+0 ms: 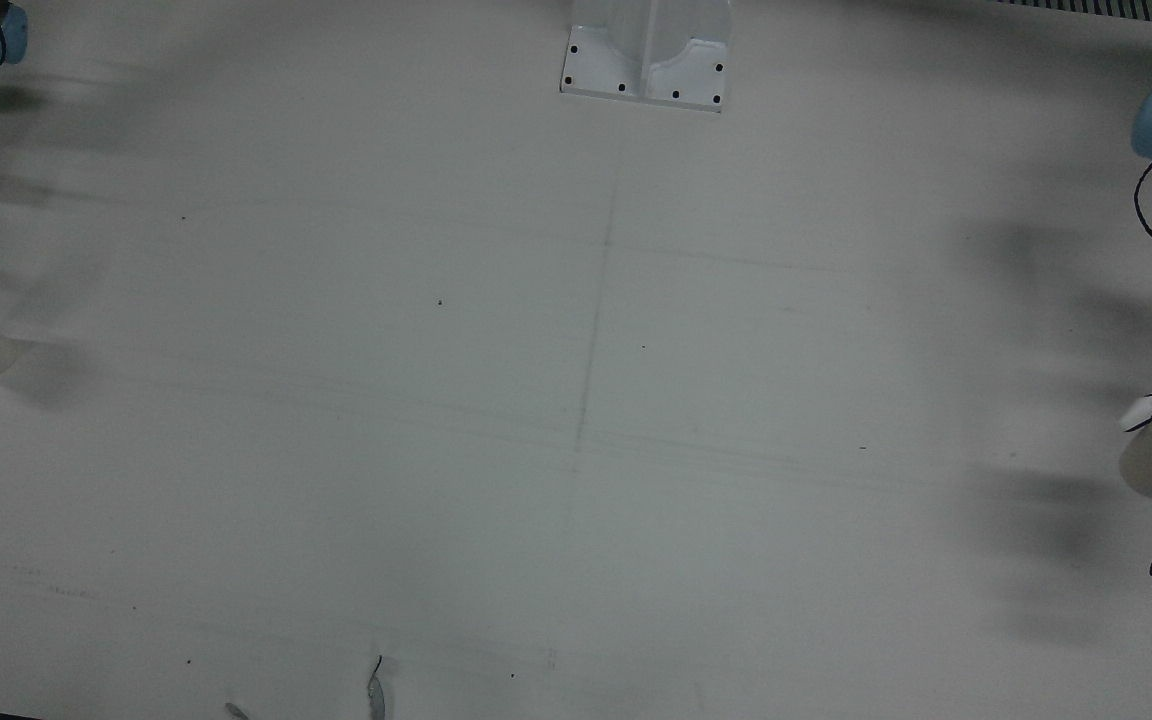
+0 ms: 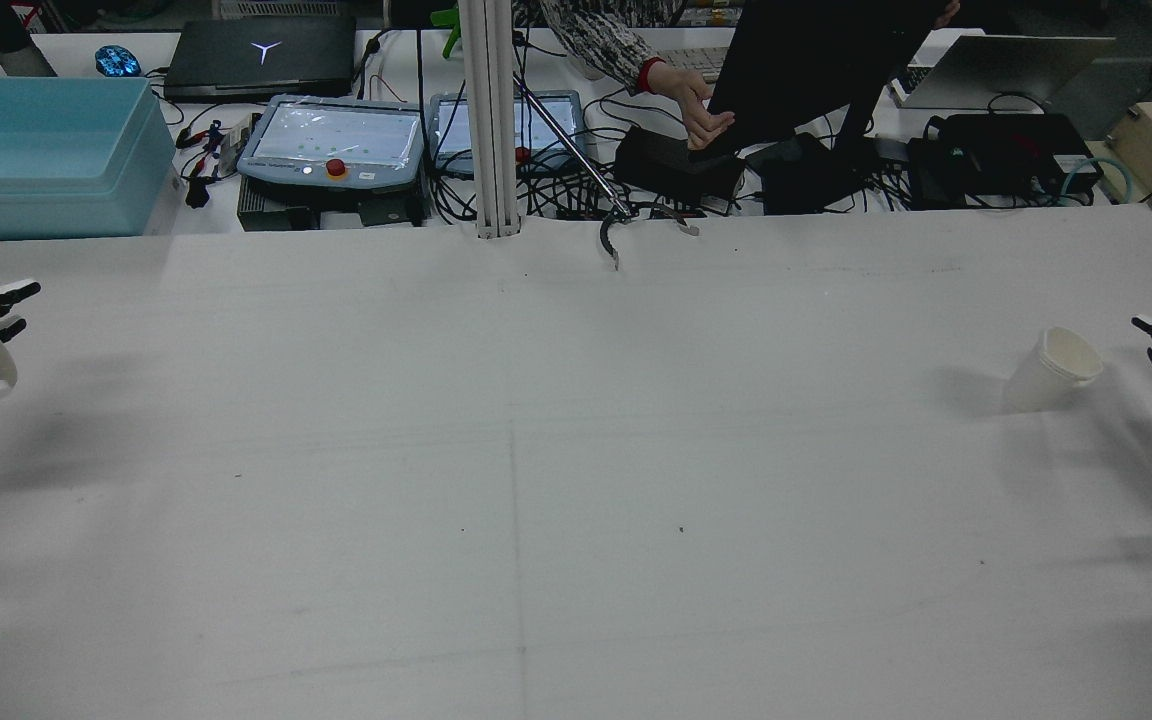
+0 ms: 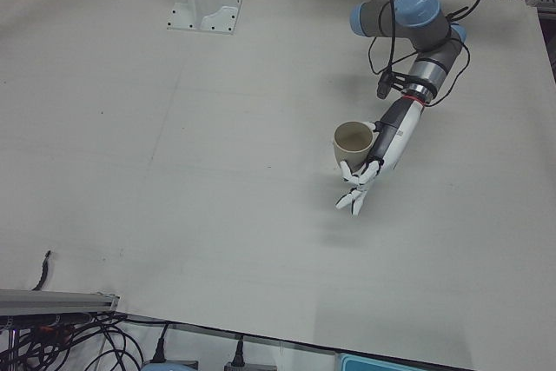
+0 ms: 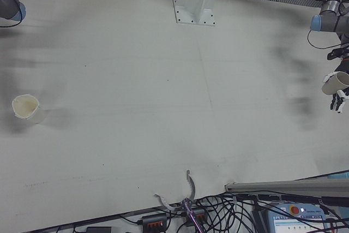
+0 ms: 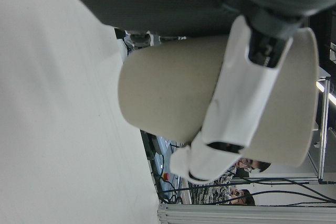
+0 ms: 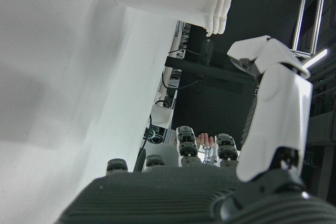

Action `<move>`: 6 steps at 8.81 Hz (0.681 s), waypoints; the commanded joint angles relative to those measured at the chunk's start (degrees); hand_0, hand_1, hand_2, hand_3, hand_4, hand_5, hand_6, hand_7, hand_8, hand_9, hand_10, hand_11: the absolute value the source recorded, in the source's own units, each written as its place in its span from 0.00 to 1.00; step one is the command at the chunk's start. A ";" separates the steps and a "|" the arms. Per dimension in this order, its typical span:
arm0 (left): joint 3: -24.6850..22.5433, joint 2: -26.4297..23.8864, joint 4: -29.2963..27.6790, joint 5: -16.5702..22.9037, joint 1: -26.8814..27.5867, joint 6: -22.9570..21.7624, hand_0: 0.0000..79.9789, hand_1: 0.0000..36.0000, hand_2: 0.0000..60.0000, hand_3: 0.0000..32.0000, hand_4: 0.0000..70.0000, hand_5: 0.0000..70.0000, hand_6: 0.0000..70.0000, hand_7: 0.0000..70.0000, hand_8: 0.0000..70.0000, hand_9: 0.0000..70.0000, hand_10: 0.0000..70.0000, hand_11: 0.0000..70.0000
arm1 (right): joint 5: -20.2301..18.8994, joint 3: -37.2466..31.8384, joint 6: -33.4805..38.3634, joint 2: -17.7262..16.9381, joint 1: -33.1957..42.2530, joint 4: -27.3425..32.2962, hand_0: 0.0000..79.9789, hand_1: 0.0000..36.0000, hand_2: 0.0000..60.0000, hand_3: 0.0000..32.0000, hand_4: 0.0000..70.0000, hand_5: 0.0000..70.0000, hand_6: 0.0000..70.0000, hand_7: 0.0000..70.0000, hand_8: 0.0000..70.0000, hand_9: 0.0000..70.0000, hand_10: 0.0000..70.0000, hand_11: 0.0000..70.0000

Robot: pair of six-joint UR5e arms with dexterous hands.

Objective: Pour water
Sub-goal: 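Wrap the right hand fingers around the second paper cup and grip it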

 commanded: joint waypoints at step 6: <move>-0.60 3.38 -1.90 -0.12 -0.08 -0.64 1.00 1.00 1.00 0.00 0.36 1.00 0.15 0.15 0.04 0.01 0.04 0.13 | 0.00 0.75 -5.52 1.59 -5.51 0.12 0.71 0.84 0.44 0.00 0.00 0.11 0.15 0.04 0.02 0.00 0.00 0.00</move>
